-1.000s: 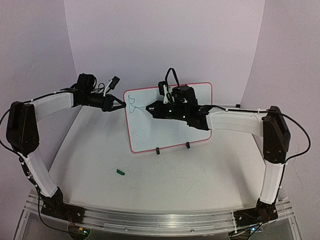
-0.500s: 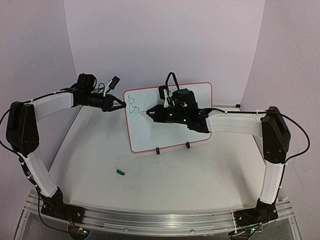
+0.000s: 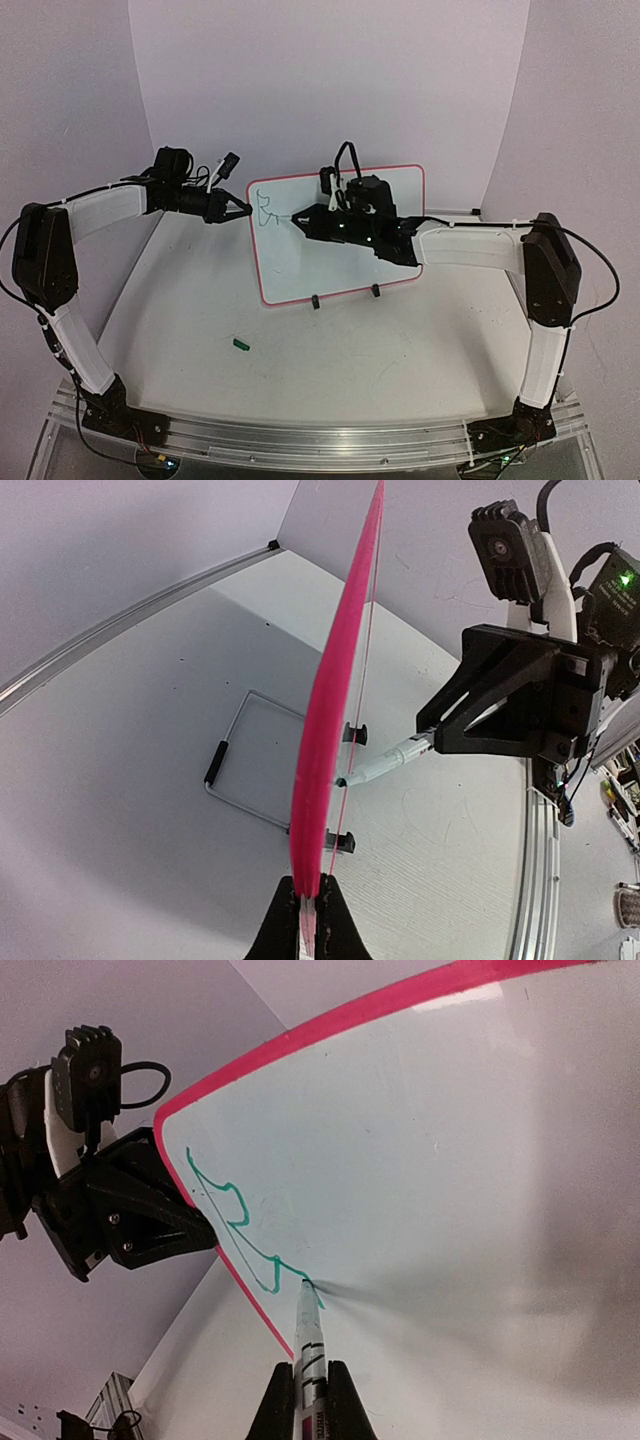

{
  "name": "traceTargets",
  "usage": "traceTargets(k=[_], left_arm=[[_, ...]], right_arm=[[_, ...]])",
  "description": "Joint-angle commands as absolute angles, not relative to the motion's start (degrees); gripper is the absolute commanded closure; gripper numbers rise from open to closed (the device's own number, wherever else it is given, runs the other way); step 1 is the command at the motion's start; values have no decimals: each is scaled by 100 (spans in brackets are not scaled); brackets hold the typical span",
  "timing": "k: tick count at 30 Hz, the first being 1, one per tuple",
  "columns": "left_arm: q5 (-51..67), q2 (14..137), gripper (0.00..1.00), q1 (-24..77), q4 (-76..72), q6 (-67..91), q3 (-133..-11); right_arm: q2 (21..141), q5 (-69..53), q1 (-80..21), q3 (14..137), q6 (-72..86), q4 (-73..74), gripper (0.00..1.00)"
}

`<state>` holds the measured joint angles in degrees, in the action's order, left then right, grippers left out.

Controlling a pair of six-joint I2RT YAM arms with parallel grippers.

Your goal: Write a sentence on the whiteboard

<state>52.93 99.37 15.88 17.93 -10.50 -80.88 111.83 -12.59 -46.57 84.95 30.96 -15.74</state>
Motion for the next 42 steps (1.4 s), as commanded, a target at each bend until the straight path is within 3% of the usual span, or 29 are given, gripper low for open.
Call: traceTargets(k=[1,11,24,42], left_arm=[[5445,9695,100,1696,1867,-1110,-8147],[5443,9701,100,1699,1872,-1108,-8147],[5438,9712,100,1723,1872,-1116,-8147],[5411,9726,100,1734,1897,-1138,-8147]], right_arm=[[10896,-872,-4602,8431,3127,-1890,100],[10697,-575,-4600,8151,3114,-1907,100],[10281,-1060,-4600,7906,2984,-2162,100],[10718,-1040,-4562,8200,3058,-1918,100]])
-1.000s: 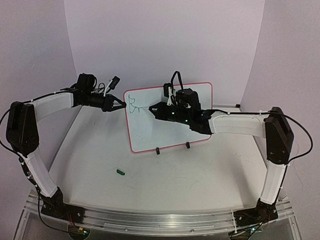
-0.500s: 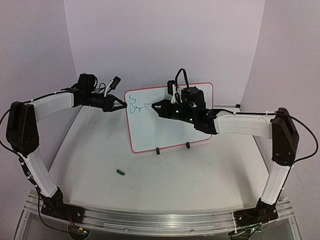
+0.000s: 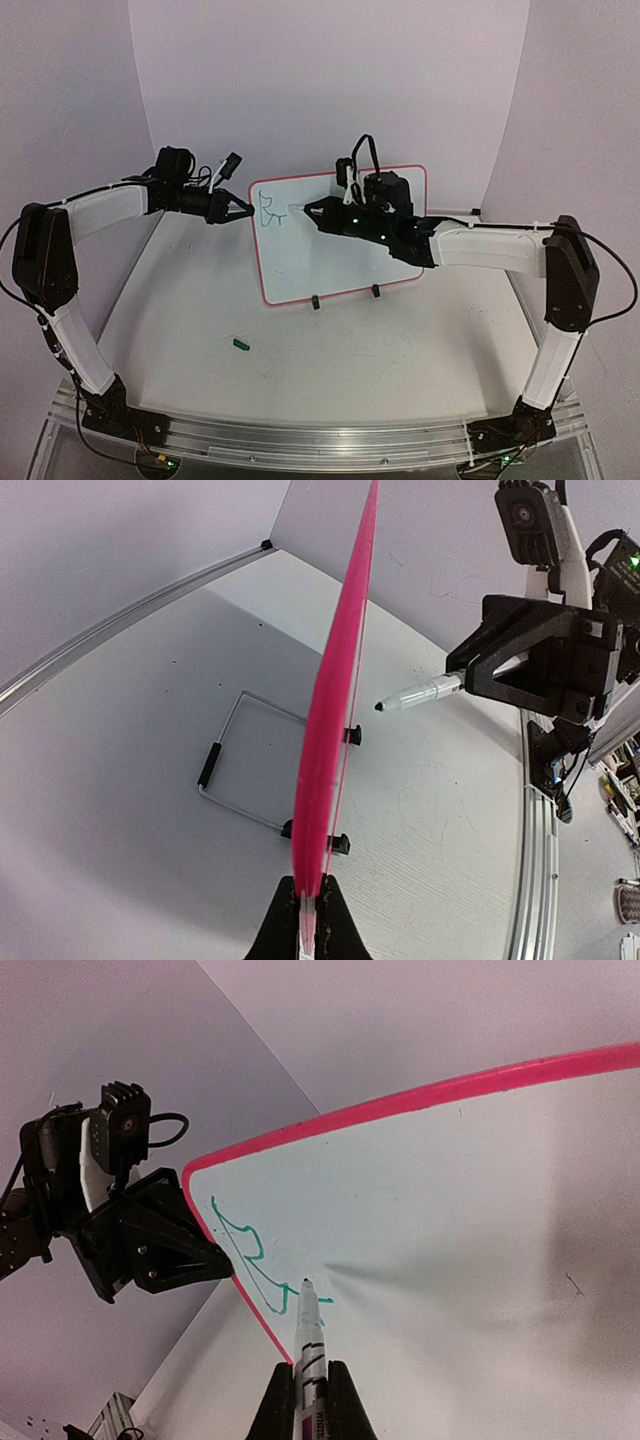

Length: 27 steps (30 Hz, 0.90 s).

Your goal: Write a sentence on the whiteboard

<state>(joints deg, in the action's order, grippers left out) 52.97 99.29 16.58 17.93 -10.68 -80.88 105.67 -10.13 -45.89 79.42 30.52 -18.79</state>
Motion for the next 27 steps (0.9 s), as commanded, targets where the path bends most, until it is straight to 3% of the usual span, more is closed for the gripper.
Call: traceTargets(k=[1,27], left_arm=[[5410,9725,100,1734,1897,-1142,-8151],[5398,9714,100,1731,1916,-1154,-8165]], right_arm=[[10732,-1029,-4556,8203,3058,-1916,100],[10729,-937,-4505,7781,3222,-1751,100]])
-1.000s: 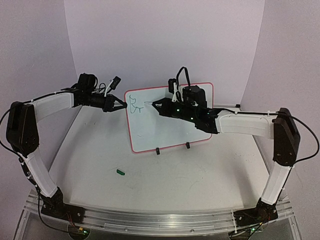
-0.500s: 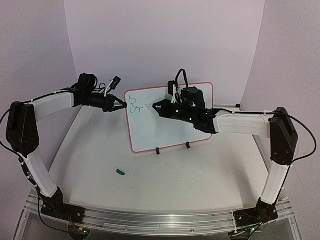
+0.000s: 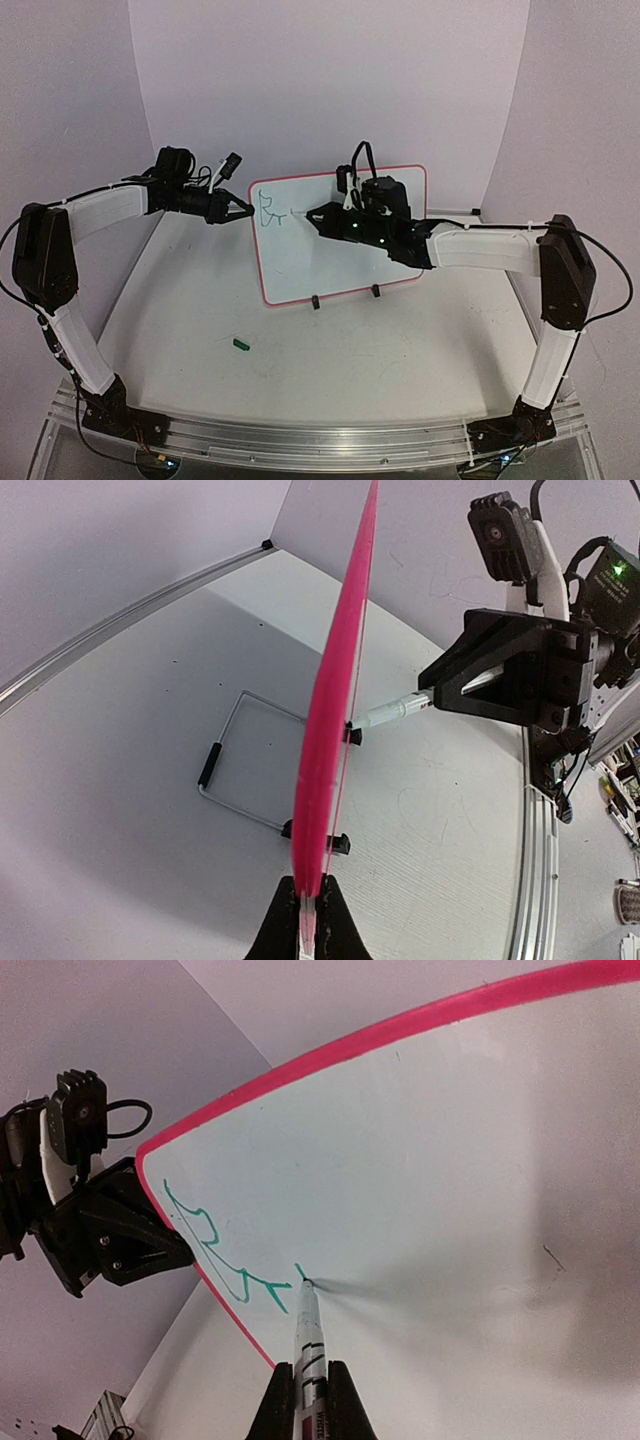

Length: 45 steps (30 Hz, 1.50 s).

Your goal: Write a sentence on the whiteboard

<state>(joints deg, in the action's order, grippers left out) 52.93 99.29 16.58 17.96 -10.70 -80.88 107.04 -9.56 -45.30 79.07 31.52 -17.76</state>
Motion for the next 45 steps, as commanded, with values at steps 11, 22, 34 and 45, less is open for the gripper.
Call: traceTargets(k=[11,22,34,45], left_arm=[[5408,9675,100,1741,1916,-1152,-8165],[5408,9693,100,1743,1909,-1149,-8165],[5417,9705,100,1751,1909,-1157,-8165],[5428,9714,100,1753,1915,-1153,-8172]], right_arm=[[10501,-1152,-4515,7648,3131,-1770,100],[10136,-1275,-4516,7855,2873,-1897,100],[10568,-1018,-4515,8334,2822,-1796,100],[10779,-985,-4507,8485,2836,-1753,100]])
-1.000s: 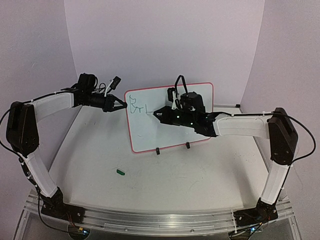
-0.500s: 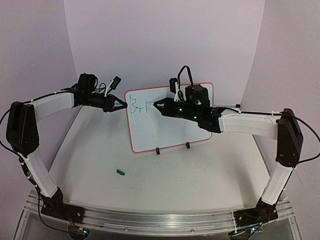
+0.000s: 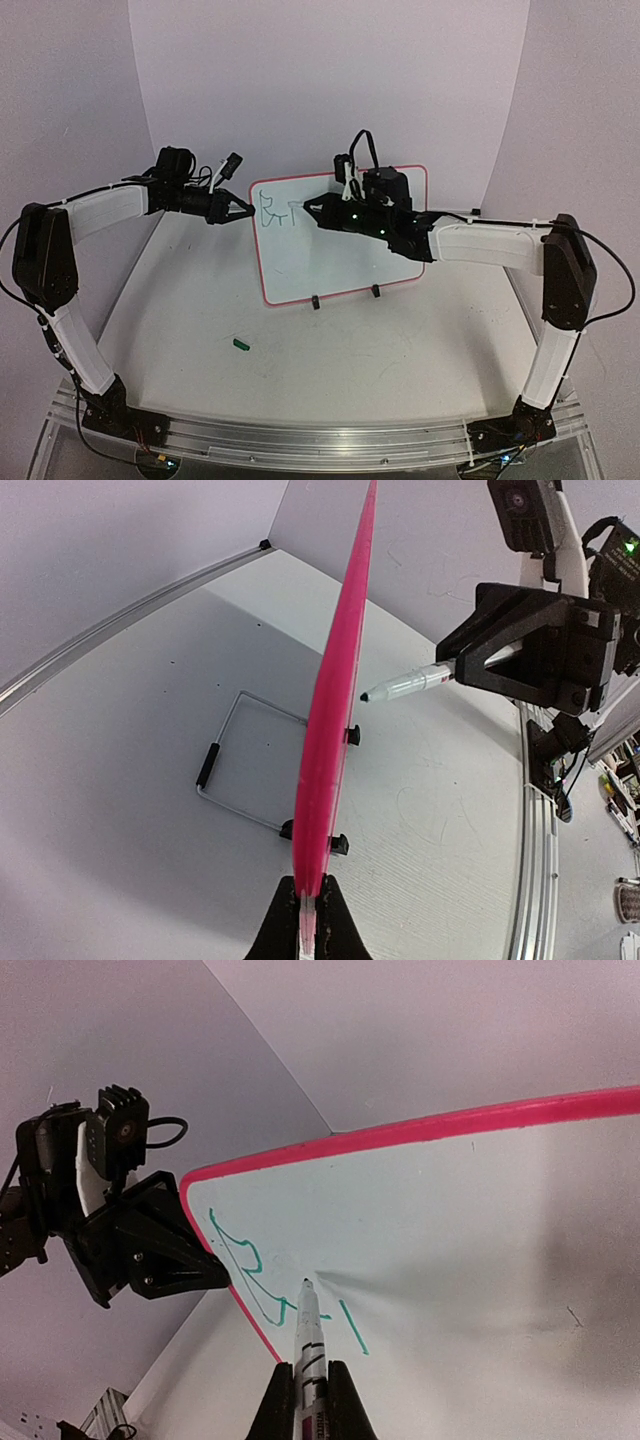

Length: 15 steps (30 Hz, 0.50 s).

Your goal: Write a sentence on the whiteboard

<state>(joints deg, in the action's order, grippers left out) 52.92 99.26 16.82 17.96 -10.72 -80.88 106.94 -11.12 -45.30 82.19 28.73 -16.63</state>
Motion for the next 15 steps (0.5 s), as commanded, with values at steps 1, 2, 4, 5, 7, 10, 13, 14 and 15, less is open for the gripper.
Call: traceTargets(k=[1,2,4,5,7,10,13,14,15], left_arm=[[5426,9718,100,1752,1916,-1152,-8170],[5425,9715,100,1753,1916,-1152,-8172],[5420,9726,100,1750,1916,-1151,-8174],[5421,9727,100,1749,1916,-1151,-8174],[5426,9731,100,1749,1916,-1152,-8174],[5425,9730,100,1751,1916,-1151,-8174],[5428,9737,100,1756,1917,-1151,-8174],[5434,9737,100,1753,1917,-1152,-8171],[5434,9738,100,1749,1917,-1155,-8171]], right_arm=[[10786,-955,-4506,8486,2841,-1751,100],[10791,-919,-4502,8483,2846,-1751,100],[10805,-848,-4504,8478,2846,-1749,100],[10804,-809,-4501,8480,2847,-1749,100],[10802,-757,-4493,8471,2855,-1745,100],[10829,-738,-4465,8460,2884,-1740,100],[10861,-745,-4449,8464,2892,-1740,100],[10870,-738,-4448,8464,2895,-1740,100],[10874,-728,-4443,8460,2899,-1740,100]])
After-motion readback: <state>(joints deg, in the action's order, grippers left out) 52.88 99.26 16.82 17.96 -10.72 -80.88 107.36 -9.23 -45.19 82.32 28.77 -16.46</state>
